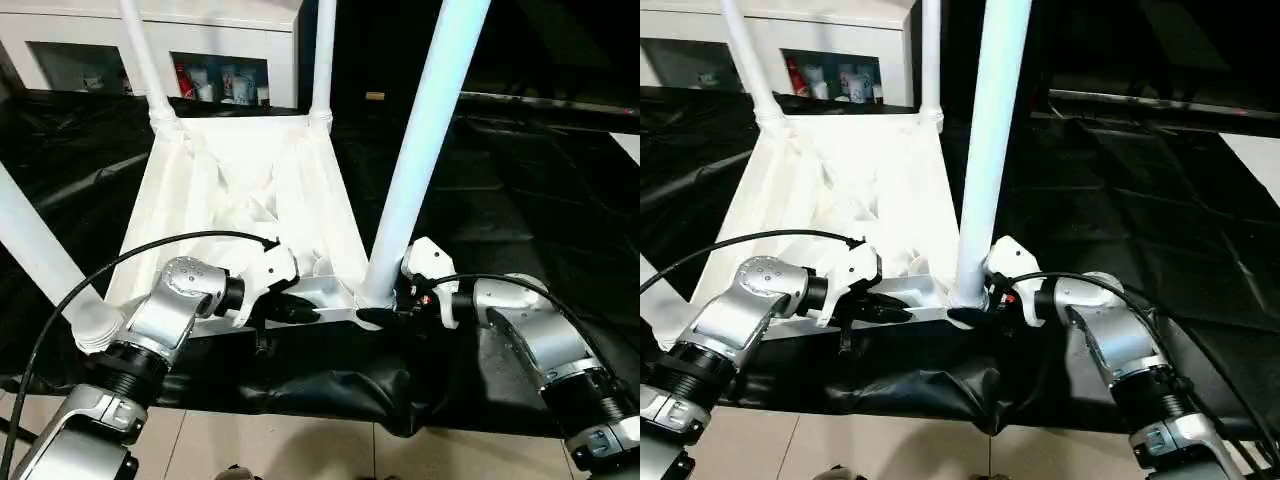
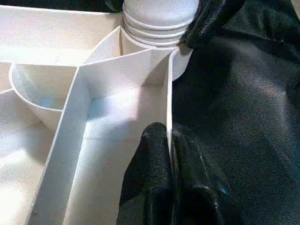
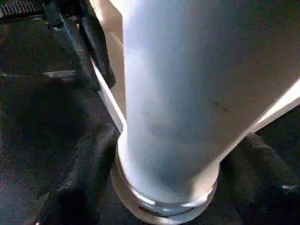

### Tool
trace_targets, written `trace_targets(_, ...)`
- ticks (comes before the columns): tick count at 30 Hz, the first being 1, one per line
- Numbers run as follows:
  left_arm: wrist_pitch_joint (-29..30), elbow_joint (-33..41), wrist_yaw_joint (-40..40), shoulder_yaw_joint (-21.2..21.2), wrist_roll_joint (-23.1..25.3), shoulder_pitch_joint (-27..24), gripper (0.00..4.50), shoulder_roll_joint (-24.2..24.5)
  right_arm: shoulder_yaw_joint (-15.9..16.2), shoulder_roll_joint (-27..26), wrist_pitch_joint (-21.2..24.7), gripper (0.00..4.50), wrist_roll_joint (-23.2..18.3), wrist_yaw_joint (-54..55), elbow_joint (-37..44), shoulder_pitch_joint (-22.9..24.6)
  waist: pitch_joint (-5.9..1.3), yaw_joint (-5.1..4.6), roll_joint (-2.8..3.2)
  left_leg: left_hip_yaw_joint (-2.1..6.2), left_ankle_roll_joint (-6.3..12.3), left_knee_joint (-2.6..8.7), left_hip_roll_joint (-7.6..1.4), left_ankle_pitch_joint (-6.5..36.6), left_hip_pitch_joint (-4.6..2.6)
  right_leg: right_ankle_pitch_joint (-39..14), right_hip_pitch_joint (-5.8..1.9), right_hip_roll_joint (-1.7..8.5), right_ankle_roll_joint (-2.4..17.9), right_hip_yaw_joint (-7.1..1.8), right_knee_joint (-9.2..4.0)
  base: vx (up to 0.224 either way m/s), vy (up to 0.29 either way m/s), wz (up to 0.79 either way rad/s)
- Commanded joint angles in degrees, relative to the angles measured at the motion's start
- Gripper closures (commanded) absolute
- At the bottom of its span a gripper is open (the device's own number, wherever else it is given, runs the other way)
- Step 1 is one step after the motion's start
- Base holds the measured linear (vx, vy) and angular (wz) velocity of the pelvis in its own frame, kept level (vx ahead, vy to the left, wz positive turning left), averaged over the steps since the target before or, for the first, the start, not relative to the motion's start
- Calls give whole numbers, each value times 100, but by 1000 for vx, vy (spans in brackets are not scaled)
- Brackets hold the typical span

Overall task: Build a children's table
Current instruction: Rotate leg to tighten

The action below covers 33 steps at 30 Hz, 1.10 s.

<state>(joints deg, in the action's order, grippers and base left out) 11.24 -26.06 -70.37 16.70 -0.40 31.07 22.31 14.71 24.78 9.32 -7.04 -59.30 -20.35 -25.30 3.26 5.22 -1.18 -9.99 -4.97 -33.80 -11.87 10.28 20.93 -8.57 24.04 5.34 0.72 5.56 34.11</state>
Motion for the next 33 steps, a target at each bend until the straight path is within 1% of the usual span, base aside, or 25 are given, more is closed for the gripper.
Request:
trace_targets(1,-67,389,-191,16,-315,83,450,-124,109,-64,-54,137,58,-99,31,-85,-392,2,-77,0,275,407,-132,1247,-28,-1960,-334,310,926,-289,-408,0,0,0)
trace_targets(3,-71,381,-192,17,-309,81,450,-118,112,-70,-80,149,67,-88,8,-81,-389,4,-74,1,274,409,-133,1246,-27,-1969,-336,311,928,-288,-407,0,0,0)
trace_targets(4,-66,383,-192,17,-306,78,450,-114,114,-74,-90,166,68,-80,-3,-79,-395,6,-77,0,276,404,-131,1228,-26,-1944,-340,313,929,-289,-403,0,0,0)
trace_targets(9,-18,401,-209,29,-283,65,450,-92,104,-120,-117,175,72,-49,-42,-49,-396,2,-75,-1,289,399,-128,1187,-20,-1862,-346,310,963,-289,-392,0,0,0)
trace_targets(10,-6,399,-217,39,-274,58,450,-85,82,-154,-108,175,57,-21,-64,-36,-398,2,-63,-2,285,397,-127,1192,-23,-1871,-344,311,965,-289,-398,0,0,0)
trace_targets(12,67,328,-124,54,-204,62,450,-95,-82,-359,-39,176,-32,243,-261,-36,-396,-9,-58,2,260,400,-127,1225,-22,-1908,-343,312,976,-286,-398,0,0,0)
trace_targets(13,194,56,263,68,7,154,450,-197,-258,-628,-31,176,7,793,-640,-91,-395,-13,-50,5,237,406,-132,1231,-24,-1926,-337,314,981,-287,-398,0,0,0)
trace_targets(14,229,-35,394,67,69,187,450,-236,-301,-705,-39,176,27,954,-750,-107,-375,-31,-46,8,178,418,-123,1367,-27,-2131,-319,312,944,-278,-437,0,0,0)
trace_targets(15,258,-130,526,62,124,223,450,-282,-333,-777,-53,177,48,1098,-849,-119,-374,-51,-44,28,85,432,-114,1486,-31,-2420,-336,316,832,-258,-469,0,0,0)
trace_targets(16,312,-327,808,15,191,308,450,-396,-388,-915,-61,177,97,1402,-1016,-150,-377,-61,-63,35,54,432,-114,1533,-36,-2512,-339,320,781,-252,-479,0,0,0)
trace_targets(17,312,-327,808,15,191,308,450,-396,-388,-915,-61,177,97,1402,-1016,-150,-369,-93,-62,40,21,434,-114,1707,-70,-2714,-303,315,713,-244,-520,0,0,0)
trace_targets(18,309,-877,1707,-198,292,602,450,-766,-581,-1362,30,177,108,2239,-1343,-261,-366,-131,-68,31,-13,420,-91,1790,-88,-2778,-279,306,698,-252,-536,0,0,0)
trace_targets(19,323,-928,1793,-225,291,634,450,-803,-604,-1407,40,177,109,2330,-1375,-276,-356,-149,-73,30,-24,418,-76,1860,-99,-2890,-263,296,672,-241,-562,0,0,0)
trace_targets(20,452,-1316,2416,-434,265,878,450,-1081,-781,-1751,134,177,109,3035,-1628,-400,-367,-173,-94,48,-50,413,-67,1904,-91,-3109,-290,309,576,-217,-573,0,0,0)
trace_targets(22,559,-1681,2992,-645,194,1125,450,-1326,-932,-2051,167,177,190,3794,-1975,-580,-363,-207,-93,56,-77,386,-33,1951,-117,-3458,-256,308,446,-175,-631,0,0,0)
trace_targets(23,575,-1804,3161,-684,193,1206,450,-1388,-975,-2140,144,177,223,4010,-2122,-657,-379,-201,-79,72,-51,379,-27,1925,-110,-3541,-286,326,363,-151,-653,0,0,0)
trace_targets(24,597,-1992,3430,-741,201,1329,450,-1480,-1033,-2266,103,177,276,4342,-2346,-778,-364,-220,-78,64,-9,379,-25,1961,-111,-3552,-251,311,321,-144,-688,0,0,0)
trace_targets(25,566,-2339,3923,-839,226,1550,450,-1645,-1095,-2480,-24,177,376,4908,-2754,-1015,-368,-234,-87,58,-7,375,-20,1974,-114,-3571,-241,305,312,-136,-699,0,0,0)
trace_targets(26,559,-2389,3983,-850,228,1583,450,-1670,-1099,-2513,-47,177,392,4997,-2817,-1055,-383,-237,-87,67,-27,363,-4,2029,-141,-3561,-239,294,304,-113,-697,0,0,0)
trace_targets(27,526,-2578,4197,-891,236,1708,450,-1767,-1107,-2639,-136,177,455,5341,-3055,-1209,-382,-238,-84,64,-1,374,-11,2018,-132,-3498,-251,293,301,-111,-703,0,0,0)
trace_targets(28,446,-2686,4295,-870,283,1775,450,-1807,-1111,-2726,-180,177,478,5485,-3195,-1304,-392,-236,-72,74,32,401,-33,1958,-108,-3288,-277,302,335,-119,-682,0,0,0)
trace_targets(29,405,-2754,4311,-831,333,1819,450,-1830,-1107,-2790,-234,177,511,5566,-3289,-1375,-399,-230,-54,73,53,418,-50,1935,-109,-3053,-274,299,408,-135,-660,0,0,0)
trace_targets(30,365,-2865,4349,-843,347,1878,450,-1870,-1140,-2871,-293,177,559,5640,-3404,-1459,-406,-220,-60,70,73,435,-61,1893,-94,-2793,-292,298,498,-157,-622,0,0,0)
trace_targets(31,325,-2932,4369,-822,385,1913,450,-1884,-1159,-2928,-330,177,580,5609,-3462,-1517,-402,-221,-58,64,78,437,-63,1896,-90,-2714,-283,300,544,-170,-610,0,0,0)
trace_targets(33,270,-2983,4348,-752,463,1926,450,-1863,-1241,-2986,-447,177,517,5480,-3427,-1564,-413,-205,-66,50,118,439,-61,1827,-81,-2453,-310,299,647,-196,-578,0,0,0)
